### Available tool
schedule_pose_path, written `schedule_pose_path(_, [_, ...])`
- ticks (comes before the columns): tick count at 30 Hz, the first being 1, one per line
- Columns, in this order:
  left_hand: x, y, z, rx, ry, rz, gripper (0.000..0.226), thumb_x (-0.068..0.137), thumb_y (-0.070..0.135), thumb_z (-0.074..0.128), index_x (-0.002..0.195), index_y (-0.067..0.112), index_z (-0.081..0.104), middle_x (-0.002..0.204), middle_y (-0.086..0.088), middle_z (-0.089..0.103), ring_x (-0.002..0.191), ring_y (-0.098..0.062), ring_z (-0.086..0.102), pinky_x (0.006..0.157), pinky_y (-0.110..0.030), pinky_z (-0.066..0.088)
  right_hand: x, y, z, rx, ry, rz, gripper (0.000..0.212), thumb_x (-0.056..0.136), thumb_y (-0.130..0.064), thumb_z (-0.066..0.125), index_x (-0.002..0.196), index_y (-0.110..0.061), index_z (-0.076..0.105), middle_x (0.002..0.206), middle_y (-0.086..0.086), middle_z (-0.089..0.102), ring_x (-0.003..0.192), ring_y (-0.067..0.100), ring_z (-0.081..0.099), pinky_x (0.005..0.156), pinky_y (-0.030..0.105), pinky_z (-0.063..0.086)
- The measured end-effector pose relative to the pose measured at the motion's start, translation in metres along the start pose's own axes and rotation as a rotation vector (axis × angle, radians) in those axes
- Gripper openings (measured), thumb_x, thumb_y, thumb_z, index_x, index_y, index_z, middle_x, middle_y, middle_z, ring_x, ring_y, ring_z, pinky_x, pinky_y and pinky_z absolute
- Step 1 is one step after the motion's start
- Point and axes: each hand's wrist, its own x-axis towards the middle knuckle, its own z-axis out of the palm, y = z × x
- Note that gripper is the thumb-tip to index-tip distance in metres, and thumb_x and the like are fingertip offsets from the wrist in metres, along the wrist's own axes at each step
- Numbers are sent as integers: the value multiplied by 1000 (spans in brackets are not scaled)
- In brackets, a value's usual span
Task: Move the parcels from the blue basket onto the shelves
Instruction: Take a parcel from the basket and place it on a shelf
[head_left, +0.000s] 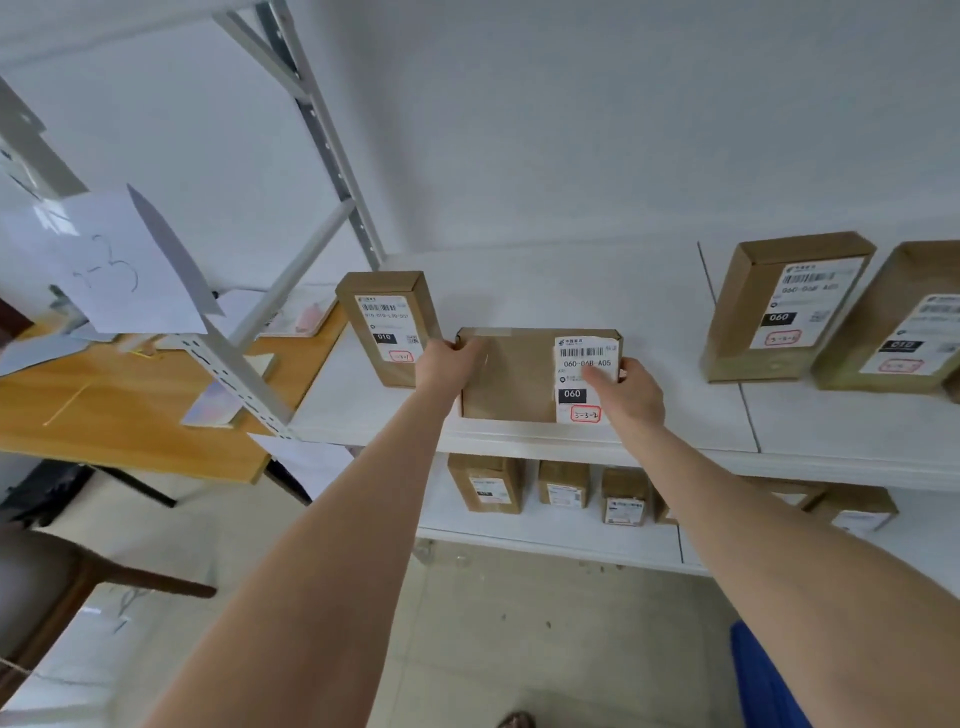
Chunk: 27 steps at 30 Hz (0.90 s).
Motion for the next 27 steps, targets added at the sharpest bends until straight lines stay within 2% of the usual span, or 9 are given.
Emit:
schedule_pose_path(3, [18,-1,-2,18,-34,22,38,87,46,52,83,8,55,66,-2,51,69,-25,53,67,-34,48,2,-6,12,43,68,27,48,89,-55,58,120,-19,57,112,2,67,86,21,64,66,26,49])
schedule_pose_path(5, [29,-5,-3,30,-59,39,44,89,48,48,95,5,55,65,-1,50,67,-25,52,62,-31,44,3,-9,20,74,109,61,48,87,-62,54,112,-21,58,107,2,68,82,20,64,74,34,55])
schedule_pose_path(7, [36,-8,-4,52,-78,55,40,90,47,47,89,7,52,63,-2,50,65,-25,53,62,-31,44,3,-12,26,80,144,92,50,86,-67,50,106,-21,59,103,3,69,83,22,66,79,39,56])
schedule_pose_path(10, [41,-13,-7,65,-84,74,37,89,44,50,83,8,51,64,-3,52,66,-27,55,61,-31,43,-2,-15,32,93,170,131,53,90,-66,43,103,-17,58,95,2,67,73,17,65,64,31,53])
schedule_pose_path(13, [41,-19,-9,79,-97,94,35,90,41,51,82,7,51,61,-3,52,66,-26,54,61,-30,42,-10,-19,34,47,198,129,50,96,-61,35,98,-15,54,83,-1,60,63,9,55,51,23,37])
schedule_pose_path(16, [40,-25,-13,62,-102,86,34,90,39,51,82,5,51,61,-4,51,67,-26,54,60,-29,41,-14,-21,36,-31,207,128,53,98,-58,29,95,-12,56,87,4,61,70,18,55,52,27,35])
schedule_pose_path(19, [35,-32,-12,47,-105,83,34,91,34,52,69,8,48,59,-4,50,67,-26,54,58,-28,40,-17,-19,37,-27,197,145,47,100,-50,33,89,-12,57,87,4,63,66,16,56,51,24,37])
schedule_pose_path(24, [28,-41,-9,28,-109,63,30,91,34,52,89,4,54,63,-3,51,73,-28,58,62,-30,46,-21,-15,35,81,194,126,29,98,-37,42,93,-14,59,90,2,64,76,18,59,54,23,41])
schedule_pose_path(27, [26,-47,-10,44,-106,54,30,91,34,52,84,5,51,65,-2,50,75,-29,61,71,-36,54,-23,-14,38,88,179,102,26,98,-35,41,97,-16,59,94,3,66,81,20,61,62,25,47])
